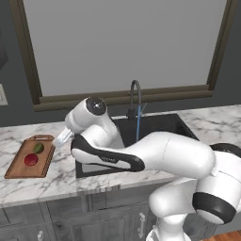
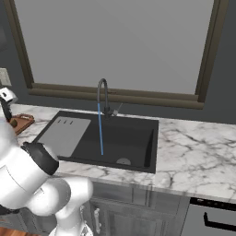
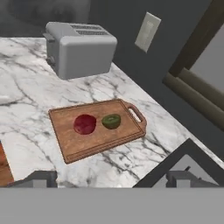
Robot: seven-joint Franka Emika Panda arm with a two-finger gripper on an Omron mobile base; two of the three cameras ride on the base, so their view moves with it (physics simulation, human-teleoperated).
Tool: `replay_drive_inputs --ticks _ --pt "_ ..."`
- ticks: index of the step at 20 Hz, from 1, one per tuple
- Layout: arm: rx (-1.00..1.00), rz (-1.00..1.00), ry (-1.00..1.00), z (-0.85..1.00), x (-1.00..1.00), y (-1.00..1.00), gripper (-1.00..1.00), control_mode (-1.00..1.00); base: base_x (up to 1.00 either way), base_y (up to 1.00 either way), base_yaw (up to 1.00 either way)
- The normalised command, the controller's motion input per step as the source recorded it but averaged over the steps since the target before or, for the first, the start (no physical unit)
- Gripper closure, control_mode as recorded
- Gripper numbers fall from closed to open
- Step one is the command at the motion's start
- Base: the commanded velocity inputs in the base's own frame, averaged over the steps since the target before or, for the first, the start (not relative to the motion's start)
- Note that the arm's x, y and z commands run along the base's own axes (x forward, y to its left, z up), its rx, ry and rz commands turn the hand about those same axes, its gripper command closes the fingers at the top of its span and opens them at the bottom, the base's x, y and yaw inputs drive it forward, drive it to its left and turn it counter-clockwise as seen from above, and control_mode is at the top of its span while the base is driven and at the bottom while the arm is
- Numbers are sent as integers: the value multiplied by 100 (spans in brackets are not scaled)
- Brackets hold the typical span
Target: Pick the pear, kiwi from the sink and place them on the cutting board to airdry. Then turn off the sink faucet.
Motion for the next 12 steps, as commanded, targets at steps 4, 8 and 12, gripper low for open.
replay_drive_inputs --ticks 4,8,12 --pt "8 -6 26 100 -47 -17 -100 -100 0 0 0" --pt "2 -8 22 93 -55 -24 -100 -100 0 0 0" --pt "0 -12 22 76 -55 -40 -100 -100 0 0 0"
